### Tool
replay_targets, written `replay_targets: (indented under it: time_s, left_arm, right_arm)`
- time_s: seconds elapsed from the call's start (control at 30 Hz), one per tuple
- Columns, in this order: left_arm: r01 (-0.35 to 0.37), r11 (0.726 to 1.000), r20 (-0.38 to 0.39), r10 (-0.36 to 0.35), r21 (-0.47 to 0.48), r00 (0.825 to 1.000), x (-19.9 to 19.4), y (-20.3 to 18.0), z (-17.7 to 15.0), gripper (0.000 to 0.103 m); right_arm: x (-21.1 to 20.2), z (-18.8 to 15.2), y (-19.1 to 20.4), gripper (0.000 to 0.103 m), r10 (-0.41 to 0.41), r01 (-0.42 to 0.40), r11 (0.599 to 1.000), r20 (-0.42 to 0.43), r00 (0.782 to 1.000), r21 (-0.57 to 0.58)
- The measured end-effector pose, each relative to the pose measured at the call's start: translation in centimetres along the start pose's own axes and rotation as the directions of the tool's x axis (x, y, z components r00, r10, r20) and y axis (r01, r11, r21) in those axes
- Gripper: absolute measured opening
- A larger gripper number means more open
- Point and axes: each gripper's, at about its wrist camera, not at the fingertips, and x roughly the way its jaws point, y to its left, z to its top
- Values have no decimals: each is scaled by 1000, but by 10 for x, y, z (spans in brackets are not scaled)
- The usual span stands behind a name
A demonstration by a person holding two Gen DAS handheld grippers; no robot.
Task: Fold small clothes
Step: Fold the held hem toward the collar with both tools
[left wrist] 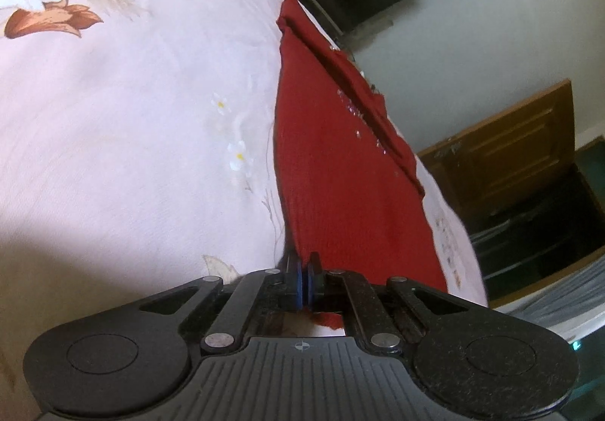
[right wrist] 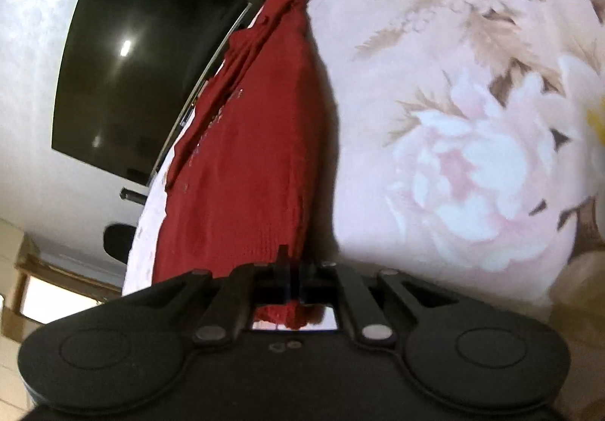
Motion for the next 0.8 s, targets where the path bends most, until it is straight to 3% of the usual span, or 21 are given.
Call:
replay_targets:
  time_s: [0.27,0.5,0.8]
  left_arm:
    - [50,998,61,-52,33,997,-10,-18,19,2]
    - [107,987,129,-123,120,984,-4,-64,92,2]
    - [98,981,173,-127,166,977,60,-113,201,2]
  right_arm:
    - [-8,9,27,5,2,3,996,58,998,-87]
    - [-10,52,81,5,47,-15,970,124,991,-243]
    - [22,156,131,5,88,-25,936,163,983,-351]
